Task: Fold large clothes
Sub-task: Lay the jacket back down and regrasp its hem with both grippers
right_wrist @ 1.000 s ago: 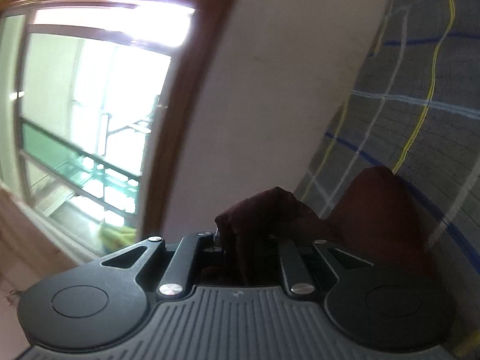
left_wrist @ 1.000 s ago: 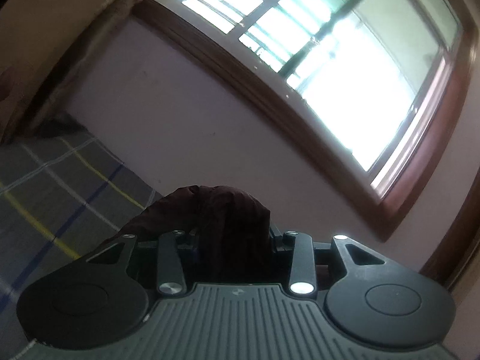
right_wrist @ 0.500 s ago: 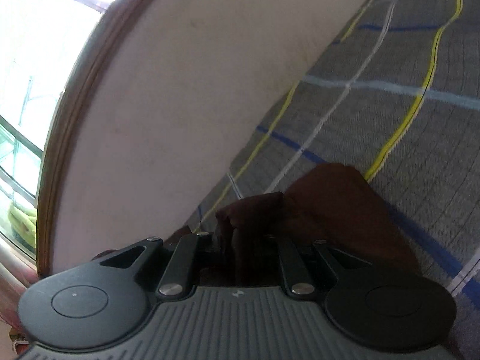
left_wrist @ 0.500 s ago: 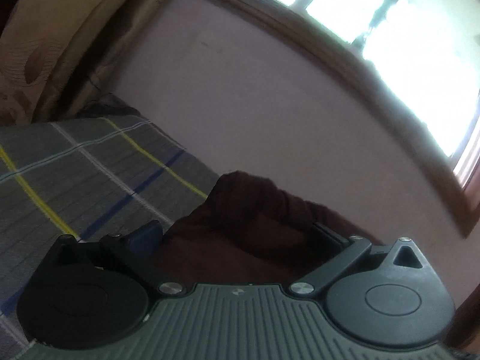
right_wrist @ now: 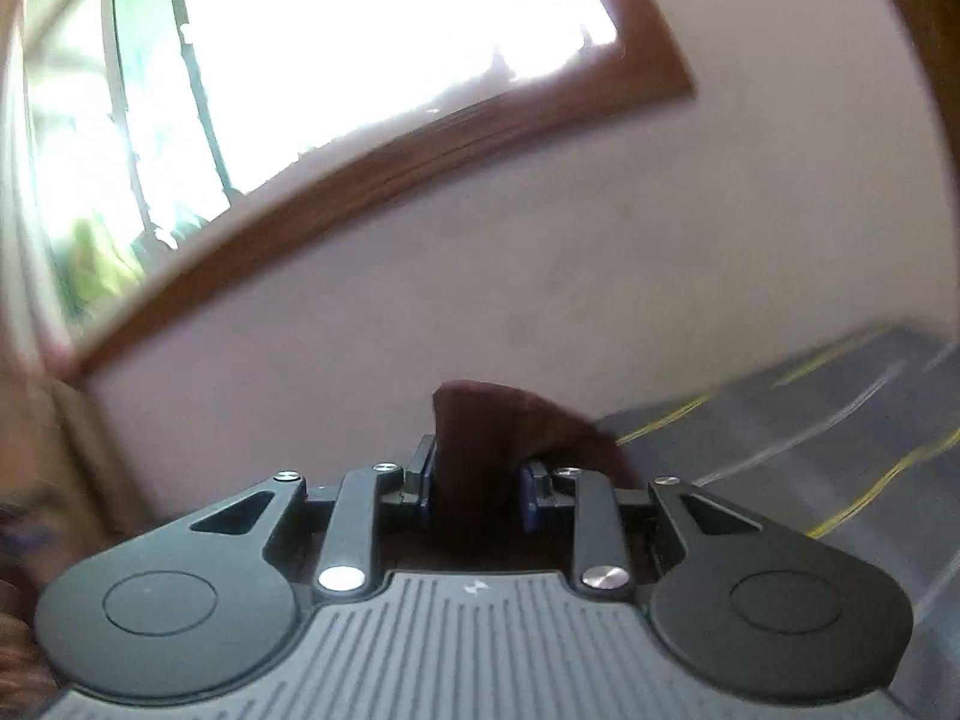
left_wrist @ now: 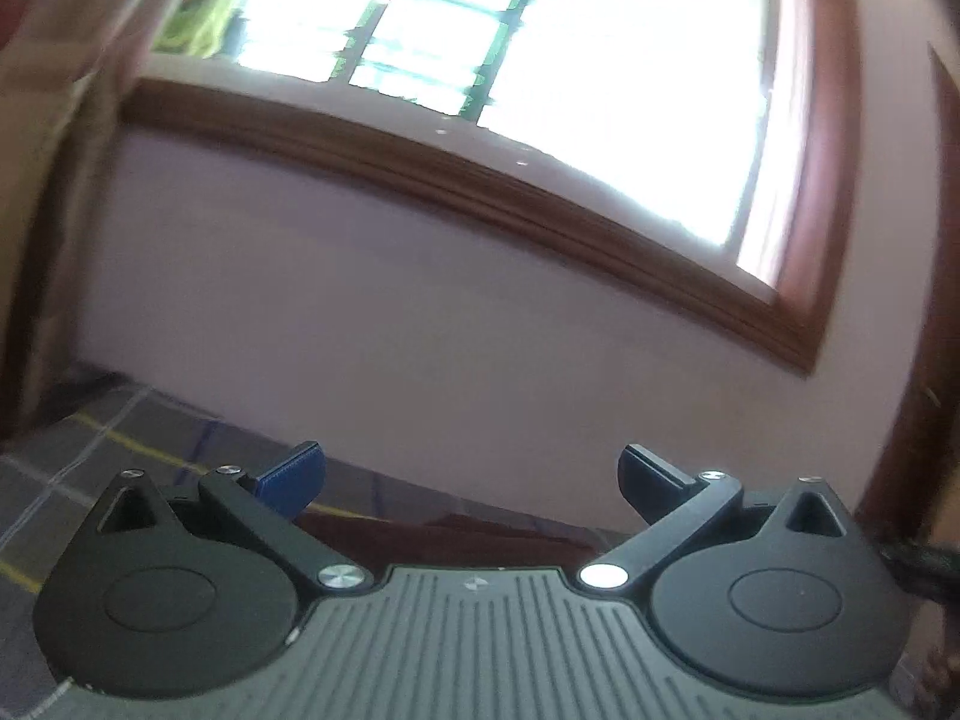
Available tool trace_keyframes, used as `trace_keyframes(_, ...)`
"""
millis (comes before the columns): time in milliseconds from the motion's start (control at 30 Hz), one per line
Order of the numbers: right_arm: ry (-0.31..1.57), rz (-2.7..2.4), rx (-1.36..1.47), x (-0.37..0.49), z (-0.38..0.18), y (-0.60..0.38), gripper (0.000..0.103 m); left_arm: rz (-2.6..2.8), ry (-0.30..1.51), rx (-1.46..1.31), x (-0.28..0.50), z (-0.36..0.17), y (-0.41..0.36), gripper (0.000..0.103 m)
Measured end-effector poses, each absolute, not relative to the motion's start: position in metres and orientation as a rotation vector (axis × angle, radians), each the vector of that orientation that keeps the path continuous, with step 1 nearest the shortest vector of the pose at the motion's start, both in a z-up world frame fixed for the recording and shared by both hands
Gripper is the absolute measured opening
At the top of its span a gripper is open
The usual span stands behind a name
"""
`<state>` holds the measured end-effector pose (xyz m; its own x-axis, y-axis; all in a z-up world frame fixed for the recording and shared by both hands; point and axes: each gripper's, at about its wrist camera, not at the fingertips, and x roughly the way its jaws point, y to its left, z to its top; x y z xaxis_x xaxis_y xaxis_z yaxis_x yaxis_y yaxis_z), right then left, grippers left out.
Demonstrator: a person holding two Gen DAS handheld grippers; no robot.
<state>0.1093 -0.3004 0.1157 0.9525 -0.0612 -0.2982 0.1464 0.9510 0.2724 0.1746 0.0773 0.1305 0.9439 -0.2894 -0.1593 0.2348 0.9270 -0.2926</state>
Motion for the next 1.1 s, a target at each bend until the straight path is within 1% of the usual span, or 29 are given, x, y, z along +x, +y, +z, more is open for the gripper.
trace_keyframes(100, 0.379, -0.151, 0.422, 0.133, 0.111, -0.327, 0.027, -0.297, 0.181, -0.276, 0.179, 0.13, 0.072, 0.103)
trace_keyframes(133, 0.392, -0.164, 0.424, 0.135, 0.109, -0.331, 0.027, -0.303, 0.184, -0.27, 0.184, 0.127, 0.071, 0.103)
trace_keyframes(167, 0.389, -0.181, 0.434, 0.135, 0.108, -0.335, 0.028, -0.302, 0.198, -0.266, 0.188, 0.125, 0.07, 0.103)
trace_keyframes(200, 0.39, -0.187, 0.504, 0.135, 0.105, -0.346, 0.031, -0.303, 0.215, -0.271, 0.194, 0.122, 0.07, 0.103)
trace_keyframes(233, 0.404, -0.154, 0.688, 0.129, 0.097, -0.366, 0.051, -0.314, 0.234, -0.287, 0.199, 0.118, 0.071, 0.103)
trace_keyframes(267, 0.423, -0.1, 0.902, 0.129, 0.085, -0.384, 0.077, -0.322, 0.246, -0.302, 0.204, 0.114, 0.073, 0.103)
trace_keyframes(300, 0.399, -0.047, 1.09, 0.124, 0.072, -0.403, 0.077, -0.324, 0.253, -0.317, 0.207, 0.111, 0.076, 0.103)
trace_keyframes(333, 0.346, -0.059, 1.165, 0.112, 0.068, -0.414, 0.077, -0.322, 0.258, -0.327, 0.21, 0.109, 0.078, 0.103)
trace_keyframes(367, 0.33, -0.102, 1.079, 0.104, 0.077, -0.416, 0.077, -0.323, 0.26, -0.332, 0.212, 0.106, 0.082, 0.103)
trace_keyframes(433, 0.267, -0.191, 0.799, 0.088, 0.106, -0.408, 0.077, -0.328, 0.26, -0.34, 0.212, 0.102, 0.082, 0.103)
trace_keyframes(500, 0.186, -0.101, 0.599, 0.076, 0.124, -0.387, 0.076, -0.342, 0.252, -0.342, 0.212, 0.099, 0.081, 0.103)
trace_keyframes(567, 0.223, 0.039, 0.358, 0.084, 0.135, -0.347, 0.076, -0.345, 0.254, -0.333, 0.213, 0.099, 0.075, 0.103)
trace_keyframes(600, 0.249, 0.071, 0.224, 0.092, 0.136, -0.32, 0.072, -0.347, 0.254, -0.326, 0.213, 0.1, 0.071, 0.102)
trace_keyframes(633, 0.261, 0.124, 0.133, 0.101, 0.133, -0.299, 0.06, -0.35, 0.252, -0.315, 0.213, 0.101, 0.067, 0.102)
trace_keyframes(667, 0.284, 0.177, 0.078, 0.112, 0.128, -0.282, 0.041, -0.351, 0.25, -0.296, 0.214, 0.102, 0.061, 0.102)
trace_keyframes(700, 0.33, 0.214, 0.026, 0.128, 0.119, -0.264, 0.03, -0.349, 0.251, -0.266, 0.216, 0.103, 0.055, 0.102)
trace_keyframes(733, 0.367, 0.237, -0.021, 0.143, 0.109, -0.25, 0.015, -0.344, 0.256, -0.235, 0.22, 0.104, 0.048, 0.101)
trace_keyframes(767, 0.394, 0.272, -0.069, 0.153, 0.1, -0.236, 0.008, -0.339, 0.262, -0.2, 0.224, 0.104, 0.043, 0.1)
trace_keyframes(867, 0.441, 0.324, -0.211, 0.171, 0.076, -0.205, 0.005, -0.319, 0.288, -0.125, 0.241, 0.099, 0.04, 0.094)
trace_keyframes(900, 0.449, 0.347, -0.243, 0.181, 0.07, -0.203, 0.005, -0.318, 0.304, -0.118, 0.249, 0.095, 0.042, 0.09)
trace_keyframes(967, 0.463, 0.364, -0.307, 0.187, 0.062, -0.194, 0.005, -0.298, 0.349, -0.118, 0.267, 0.085, 0.048, 0.086)
trace_keyframes(1000, 0.469, 0.378, -0.338, 0.188, 0.06, -0.193, 0.005, -0.285, 0.378, -0.136, 0.275, 0.078, 0.052, 0.083)
trace_keyframes(1067, 0.498, 0.381, -0.376, 0.192, 0.052, -0.195, 0.005, -0.263, 0.425, -0.212, 0.288, 0.063, 0.063, 0.082)
trace_keyframes(1100, 0.511, 0.378, -0.375, 0.197, 0.044, -0.197, 0.005, -0.261, 0.443, -0.246, 0.293, 0.057, 0.068, 0.08)
